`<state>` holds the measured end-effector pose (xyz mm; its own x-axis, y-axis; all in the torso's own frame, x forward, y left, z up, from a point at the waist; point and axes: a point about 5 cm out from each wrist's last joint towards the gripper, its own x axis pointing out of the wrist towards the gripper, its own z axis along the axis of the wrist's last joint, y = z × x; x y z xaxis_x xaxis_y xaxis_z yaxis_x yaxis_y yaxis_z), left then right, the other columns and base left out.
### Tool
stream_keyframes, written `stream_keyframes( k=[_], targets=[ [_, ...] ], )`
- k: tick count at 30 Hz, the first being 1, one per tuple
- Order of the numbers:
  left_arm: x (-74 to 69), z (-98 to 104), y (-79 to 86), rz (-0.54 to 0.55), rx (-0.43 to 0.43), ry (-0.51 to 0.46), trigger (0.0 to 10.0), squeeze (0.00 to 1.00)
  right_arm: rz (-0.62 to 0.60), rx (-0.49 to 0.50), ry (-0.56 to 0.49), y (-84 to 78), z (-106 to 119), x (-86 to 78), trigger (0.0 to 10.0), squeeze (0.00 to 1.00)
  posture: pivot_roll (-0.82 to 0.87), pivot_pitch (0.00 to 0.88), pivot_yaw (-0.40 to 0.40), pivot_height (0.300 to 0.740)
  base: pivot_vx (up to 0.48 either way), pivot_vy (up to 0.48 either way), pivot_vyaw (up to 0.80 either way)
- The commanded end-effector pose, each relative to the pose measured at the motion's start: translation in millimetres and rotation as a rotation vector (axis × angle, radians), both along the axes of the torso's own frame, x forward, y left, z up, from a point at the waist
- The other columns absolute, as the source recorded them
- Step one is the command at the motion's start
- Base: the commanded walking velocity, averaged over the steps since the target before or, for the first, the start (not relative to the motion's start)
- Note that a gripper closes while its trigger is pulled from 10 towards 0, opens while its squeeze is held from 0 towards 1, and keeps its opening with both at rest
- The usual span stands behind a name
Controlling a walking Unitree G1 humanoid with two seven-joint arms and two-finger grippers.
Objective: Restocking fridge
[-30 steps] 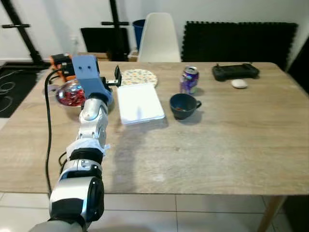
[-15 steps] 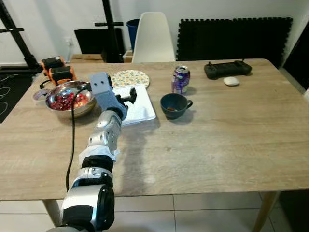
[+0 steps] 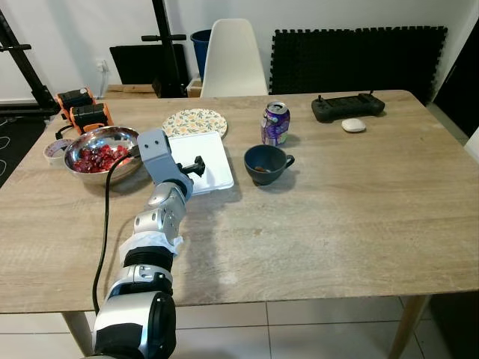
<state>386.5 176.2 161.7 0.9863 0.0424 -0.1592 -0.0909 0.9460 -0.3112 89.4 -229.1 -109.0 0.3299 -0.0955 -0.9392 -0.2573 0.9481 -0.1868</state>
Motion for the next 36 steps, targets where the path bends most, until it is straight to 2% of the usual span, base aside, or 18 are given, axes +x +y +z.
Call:
stream_keyframes(
  k=[1,7,8,9,11,16,22,24,34,36],
  targets=[
    [-3.2,-10.6,-0.2,0.014,-0.005,0.039,10.0,0.0,0.003,-0.003,0.007,-2.2,-0.1,-2.9,10.0,0.0,-0.07,0.094,0.007,0.74,0.0,0.0,0.0],
    [-3.8,-2.5,-1.9,0.03,0.002,-0.021,10.0,0.0,0.001,-0.001,0.005,-2.2,0.1,-2.3,10.0,0.0,-0.07,0.097,0.005,0.74,0.0,0.0,0.0],
    [-3.7,2.2,-2.6,0.023,0.061,-0.048,10.0,0.0,0.002,-0.001,0.006,-2.2,0.0,-2.7,10.0,0.0,-0.07,0.098,0.004,0.74,0.0,0.0,0.0],
    [-3.7,2.2,-2.6,0.023,0.061,-0.048,10.0,0.0,0.002,-0.001,0.006,-2.2,0.0,-2.7,10.0,0.0,-0.07,0.098,0.004,0.74,0.0,0.0,0.0],
    [-3.8,7.4,-4.0,0.013,0.136,-0.082,10.0,0.0,0.002,0.0,0.009,-1.7,-0.4,-3.6,10.0,0.0,-0.07,0.097,0.004,0.74,0.0,0.0,0.0],
    [-3.6,17.7,-7.0,0.006,0.175,-0.146,10.0,0.0,0.001,0.004,0.008,-0.1,-0.6,-3.2,10.0,0.0,-0.07,0.096,0.007,0.74,0.0,0.0,0.0],
    [-3.9,15.3,-5.5,0.023,0.157,-0.129,10.0,0.0,0.003,0.006,0.007,1.2,-0.8,-2.8,10.0,0.0,-0.07,0.096,0.009,0.74,0.0,0.0,0.0],
    [-5.4,3.9,3.8,0.072,0.106,-0.072,10.0,0.0,0.002,0.007,0.006,1.5,-0.8,-2.5,10.0,0.0,-0.07,0.096,0.009,0.74,0.0,0.0,0.0],
    [-7.0,-5.8,15.0,0.121,0.066,-0.024,10.0,0.0,0.002,0.006,0.008,1.3,-0.9,-2.7,10.0,0.0,-0.07,0.092,0.01,0.74,0.0,0.0,0.0],
    [-7.1,-11.7,15.1,0.115,0.015,0.006,10.0,0.0,0.002,0.007,0.007,1.6,-0.8,-2.3,10.0,0.0,-0.07,0.091,0.011,0.74,0.0,0.0,0.0]
  ],
)
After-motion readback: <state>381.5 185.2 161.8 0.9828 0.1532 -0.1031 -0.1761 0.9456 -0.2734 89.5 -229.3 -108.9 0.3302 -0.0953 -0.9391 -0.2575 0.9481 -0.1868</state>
